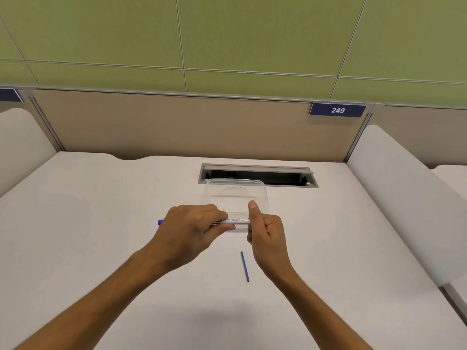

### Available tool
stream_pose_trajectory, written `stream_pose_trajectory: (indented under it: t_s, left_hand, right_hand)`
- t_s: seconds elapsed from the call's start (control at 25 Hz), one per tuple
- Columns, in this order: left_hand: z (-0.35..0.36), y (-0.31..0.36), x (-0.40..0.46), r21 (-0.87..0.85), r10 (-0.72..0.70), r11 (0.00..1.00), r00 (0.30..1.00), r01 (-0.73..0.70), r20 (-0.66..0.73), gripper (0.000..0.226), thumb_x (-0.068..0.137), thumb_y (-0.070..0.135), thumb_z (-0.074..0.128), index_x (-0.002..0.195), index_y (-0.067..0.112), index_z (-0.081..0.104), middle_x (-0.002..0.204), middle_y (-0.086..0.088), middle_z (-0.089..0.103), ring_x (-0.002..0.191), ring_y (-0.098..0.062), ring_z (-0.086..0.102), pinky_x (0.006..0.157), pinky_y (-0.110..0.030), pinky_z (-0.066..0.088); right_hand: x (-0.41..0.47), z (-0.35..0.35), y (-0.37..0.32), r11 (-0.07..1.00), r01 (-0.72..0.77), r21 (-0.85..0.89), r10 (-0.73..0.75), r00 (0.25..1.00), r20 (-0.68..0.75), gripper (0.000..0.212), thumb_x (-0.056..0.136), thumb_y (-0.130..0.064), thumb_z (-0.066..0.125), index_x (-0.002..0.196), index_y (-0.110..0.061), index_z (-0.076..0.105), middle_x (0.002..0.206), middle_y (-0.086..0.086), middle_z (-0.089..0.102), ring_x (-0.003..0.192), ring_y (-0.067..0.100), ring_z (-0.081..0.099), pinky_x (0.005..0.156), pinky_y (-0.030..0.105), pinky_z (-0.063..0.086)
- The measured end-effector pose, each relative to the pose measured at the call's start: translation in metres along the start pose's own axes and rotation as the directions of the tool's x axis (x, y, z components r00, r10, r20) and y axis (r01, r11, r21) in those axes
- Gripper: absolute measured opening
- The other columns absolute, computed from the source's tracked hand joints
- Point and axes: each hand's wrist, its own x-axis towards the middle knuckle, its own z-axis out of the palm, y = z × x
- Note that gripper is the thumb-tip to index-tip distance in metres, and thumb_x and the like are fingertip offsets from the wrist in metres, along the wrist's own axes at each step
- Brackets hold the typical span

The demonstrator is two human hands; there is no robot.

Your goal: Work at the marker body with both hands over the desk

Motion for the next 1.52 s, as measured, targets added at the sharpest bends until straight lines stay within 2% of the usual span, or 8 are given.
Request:
stream_pose_trajectory:
  t_s: [0.16,0.32,0.48,0.68,0.84,1.0,1.2,1.52]
  left_hand:
    - [-0.009,-0.006,0.006,-0.533,-0.168,0.792,0.946,0.298,0.278,0.022,0.085,0.04,0.067,0.074,0.021,0.073,0.052,0.007,0.049,0.05,-0.008,0.036,0.049,-0.019,0.03]
    - [-0.015,-0.008,0.005,-0.583,-0.123,0.703,0.877,0.408,0.465,0.029,0.085,0.044,0.064,0.072,0.02,0.071,0.05,0.007,0.04,0.049,-0.009,0.031,0.048,-0.017,0.028]
    - [-0.01,-0.005,0.002,-0.141,-0.022,0.989,0.992,0.04,0.126,0.02,0.089,0.039,0.06,0.079,0.024,0.069,0.058,0.012,0.051,0.05,-0.009,0.042,0.046,-0.025,0.036]
    - [-0.001,-0.002,0.002,0.37,0.154,0.913,0.984,-0.175,0.086,0.02,0.085,0.029,0.067,0.079,0.01,0.068,0.057,-0.003,0.055,0.041,-0.021,0.044,0.037,-0.027,0.032]
    - [0.002,-0.003,0.002,0.348,0.128,0.926,0.99,-0.143,0.066,0.029,0.092,0.037,0.057,0.078,0.014,0.066,0.056,0.0,0.054,0.041,-0.02,0.044,0.041,-0.023,0.024]
    - [-0.002,-0.004,0.004,-0.062,-0.117,0.99,0.988,0.124,0.095,0.04,0.09,0.054,0.045,0.079,0.024,0.068,0.061,0.007,0.059,0.052,-0.014,0.047,0.046,-0.031,0.037]
    - [-0.011,-0.01,0.008,-0.497,-0.15,0.827,0.955,0.263,0.255,0.023,0.085,0.046,0.063,0.078,0.025,0.071,0.056,0.01,0.051,0.052,-0.008,0.04,0.05,-0.018,0.03]
    - [-0.011,-0.003,0.007,0.161,0.029,0.986,0.998,-0.038,0.056,0.025,0.09,0.037,0.059,0.085,0.016,0.072,0.065,0.004,0.057,0.047,-0.018,0.046,0.039,-0.03,0.038]
  right_hand:
    - [0.0,-0.008,-0.007,0.891,0.422,-0.165,-0.426,0.905,0.014,0.056,0.102,-0.038,0.04,0.051,-0.021,0.026,0.046,-0.008,0.023,0.043,0.008,0.022,0.046,0.018,0.017]
    - [0.005,-0.016,-0.008,0.64,0.693,-0.332,-0.709,0.699,0.091,0.057,0.107,-0.029,0.03,0.054,-0.011,0.039,0.048,-0.002,0.033,0.049,0.01,0.021,0.046,0.023,0.019]
    - [0.002,-0.009,-0.003,0.917,0.339,-0.208,-0.35,0.937,-0.015,0.053,0.102,-0.034,0.045,0.053,-0.02,0.031,0.048,-0.011,0.025,0.047,0.008,0.022,0.046,0.029,0.021]
    - [0.003,-0.001,0.001,0.953,-0.288,0.092,0.28,0.955,0.095,0.059,0.102,-0.038,0.047,0.048,-0.02,0.032,0.045,-0.007,0.027,0.039,0.009,0.025,0.041,0.019,0.027]
    - [0.004,-0.004,-0.002,0.965,-0.26,0.044,0.252,0.958,0.135,0.064,0.105,-0.035,0.04,0.042,-0.024,0.033,0.044,-0.01,0.027,0.038,0.006,0.026,0.045,0.02,0.027]
    - [0.005,-0.008,-0.004,0.995,0.048,-0.09,-0.043,0.997,0.062,0.061,0.105,-0.034,0.04,0.049,-0.013,0.032,0.045,-0.005,0.027,0.044,0.01,0.025,0.046,0.027,0.022]
    - [0.009,-0.02,-0.006,0.666,0.631,-0.398,-0.638,0.758,0.134,0.044,0.107,-0.034,0.025,0.066,-0.022,0.034,0.061,-0.012,0.029,0.054,0.01,0.022,0.048,0.021,0.019]
    - [0.004,-0.007,-0.003,0.984,-0.101,0.148,0.08,0.987,0.141,0.052,0.105,-0.026,0.045,0.054,-0.016,0.043,0.049,-0.008,0.035,0.047,0.011,0.036,0.045,0.018,0.036]
